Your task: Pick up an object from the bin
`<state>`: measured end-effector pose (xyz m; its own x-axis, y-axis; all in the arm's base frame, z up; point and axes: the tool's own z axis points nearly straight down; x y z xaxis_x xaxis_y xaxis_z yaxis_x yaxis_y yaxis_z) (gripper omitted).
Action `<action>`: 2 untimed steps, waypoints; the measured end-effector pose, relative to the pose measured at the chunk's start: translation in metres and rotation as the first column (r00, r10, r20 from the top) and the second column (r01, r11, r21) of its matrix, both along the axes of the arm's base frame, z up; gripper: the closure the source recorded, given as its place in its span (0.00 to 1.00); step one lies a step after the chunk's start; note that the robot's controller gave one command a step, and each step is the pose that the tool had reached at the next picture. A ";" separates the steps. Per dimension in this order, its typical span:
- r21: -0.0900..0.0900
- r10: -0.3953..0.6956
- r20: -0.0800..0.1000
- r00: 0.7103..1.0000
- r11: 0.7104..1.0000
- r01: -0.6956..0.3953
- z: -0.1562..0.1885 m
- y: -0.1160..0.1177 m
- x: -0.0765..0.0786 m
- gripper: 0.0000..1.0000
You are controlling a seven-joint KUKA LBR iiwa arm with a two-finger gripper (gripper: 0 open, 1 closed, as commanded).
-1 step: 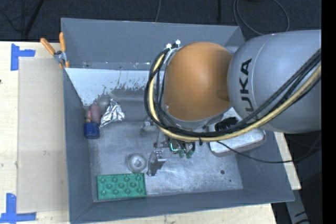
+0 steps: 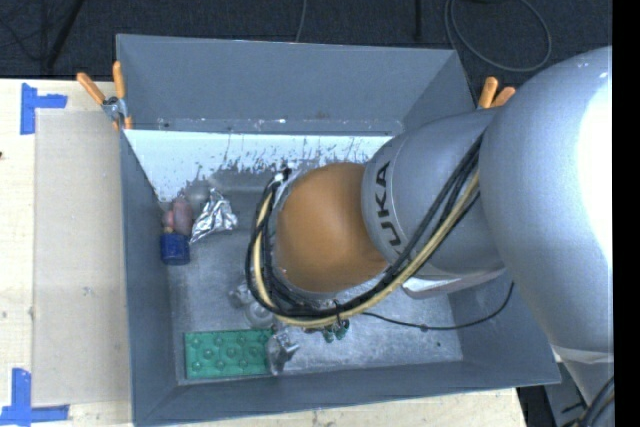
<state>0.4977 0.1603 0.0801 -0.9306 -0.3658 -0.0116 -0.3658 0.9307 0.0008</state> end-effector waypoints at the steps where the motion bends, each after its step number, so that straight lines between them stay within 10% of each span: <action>1: -0.004 -0.003 -0.015 1.000 1.000 0.003 0.001 0.000 -0.003 1.00; 2: -0.002 0.032 -0.003 0.999 0.999 -0.032 0.149 0.022 0.005 1.00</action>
Offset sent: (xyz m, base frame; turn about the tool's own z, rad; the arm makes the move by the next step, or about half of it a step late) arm 0.0000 0.0000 0.0000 0.0000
